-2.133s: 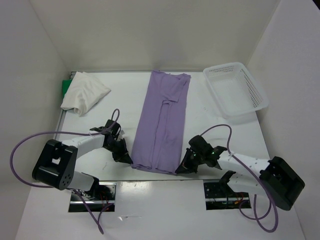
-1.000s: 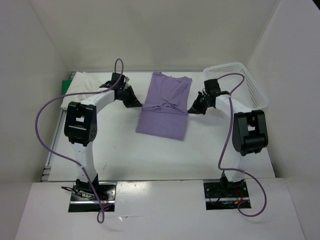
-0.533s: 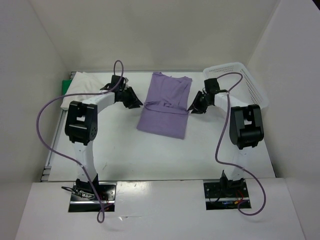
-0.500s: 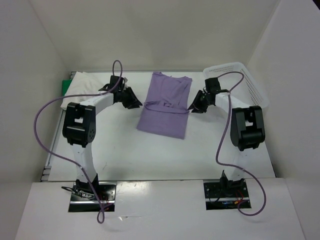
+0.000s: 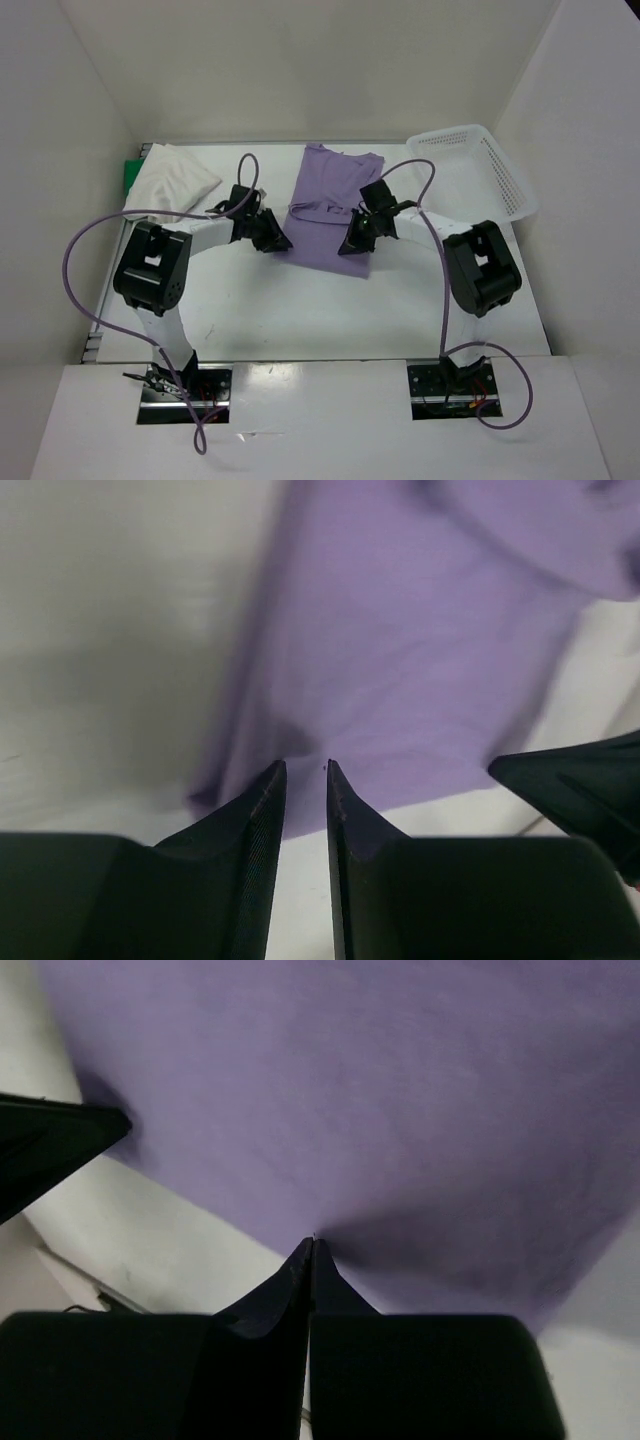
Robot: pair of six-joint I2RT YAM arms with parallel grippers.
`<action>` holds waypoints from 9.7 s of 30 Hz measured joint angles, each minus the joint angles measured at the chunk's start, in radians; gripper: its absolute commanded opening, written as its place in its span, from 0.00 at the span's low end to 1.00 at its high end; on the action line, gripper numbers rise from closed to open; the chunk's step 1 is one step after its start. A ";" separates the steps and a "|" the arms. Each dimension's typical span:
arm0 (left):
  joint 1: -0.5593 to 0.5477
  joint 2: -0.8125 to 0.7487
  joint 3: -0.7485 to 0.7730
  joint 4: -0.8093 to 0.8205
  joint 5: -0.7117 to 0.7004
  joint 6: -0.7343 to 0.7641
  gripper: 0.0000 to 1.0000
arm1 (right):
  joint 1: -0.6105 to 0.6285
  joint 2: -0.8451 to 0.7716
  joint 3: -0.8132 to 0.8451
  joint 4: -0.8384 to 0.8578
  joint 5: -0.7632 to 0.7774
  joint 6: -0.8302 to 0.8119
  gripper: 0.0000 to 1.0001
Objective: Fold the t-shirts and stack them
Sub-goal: Fold the folded rectangular tshirt in 1/3 of the way, then grab one side of the 2/3 rectangular tshirt with both arms, then fold the long partially folded tshirt into a neat square, then smooth out wrinkles on the folded tshirt, then put the neatly folded tshirt into the corner of the board with the left arm
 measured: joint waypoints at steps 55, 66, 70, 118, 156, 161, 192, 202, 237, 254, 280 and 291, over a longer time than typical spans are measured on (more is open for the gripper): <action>-0.203 -0.505 -0.528 -0.135 -0.080 -0.084 0.39 | 0.227 0.351 0.518 0.053 0.443 0.023 0.00; -0.115 -0.794 -0.569 -0.219 -0.117 -0.116 0.40 | 0.215 -0.170 -0.059 0.088 0.330 0.100 0.00; -0.075 -0.835 -0.682 -0.238 -0.107 -0.153 0.46 | 0.198 -0.362 -0.325 0.057 0.259 0.164 0.26; -0.018 -0.725 -0.185 -0.548 0.003 -0.054 0.00 | -0.036 -0.637 -0.315 -0.270 -0.018 0.204 0.00; 0.047 -0.002 0.094 0.000 -0.006 -0.004 0.43 | -0.068 0.179 0.304 -0.056 -0.024 -0.062 0.00; 0.071 -0.005 -0.085 0.025 0.022 -0.018 0.43 | -0.052 0.248 0.203 -0.040 -0.050 -0.058 0.00; 0.093 0.392 0.470 0.043 0.044 -0.035 0.47 | -0.148 0.500 0.621 -0.060 -0.063 -0.085 0.00; 0.190 0.428 0.525 0.104 0.056 -0.080 0.79 | -0.195 0.581 0.716 -0.089 -0.093 -0.082 0.10; 0.014 0.424 0.587 0.100 0.214 0.020 0.00 | -0.319 -0.327 -0.071 -0.058 -0.259 -0.084 0.58; 0.753 -0.119 0.124 0.316 0.079 -0.132 0.86 | -0.306 -0.309 -0.133 -0.053 -0.334 -0.105 0.58; 0.573 -0.499 -0.015 0.023 -0.192 -0.138 1.00 | -0.233 -0.301 -0.219 -0.063 -0.284 -0.125 1.00; 0.087 -0.462 -0.216 0.015 0.000 -0.027 1.00 | -0.077 -0.305 -0.219 -0.053 -0.233 -0.039 1.00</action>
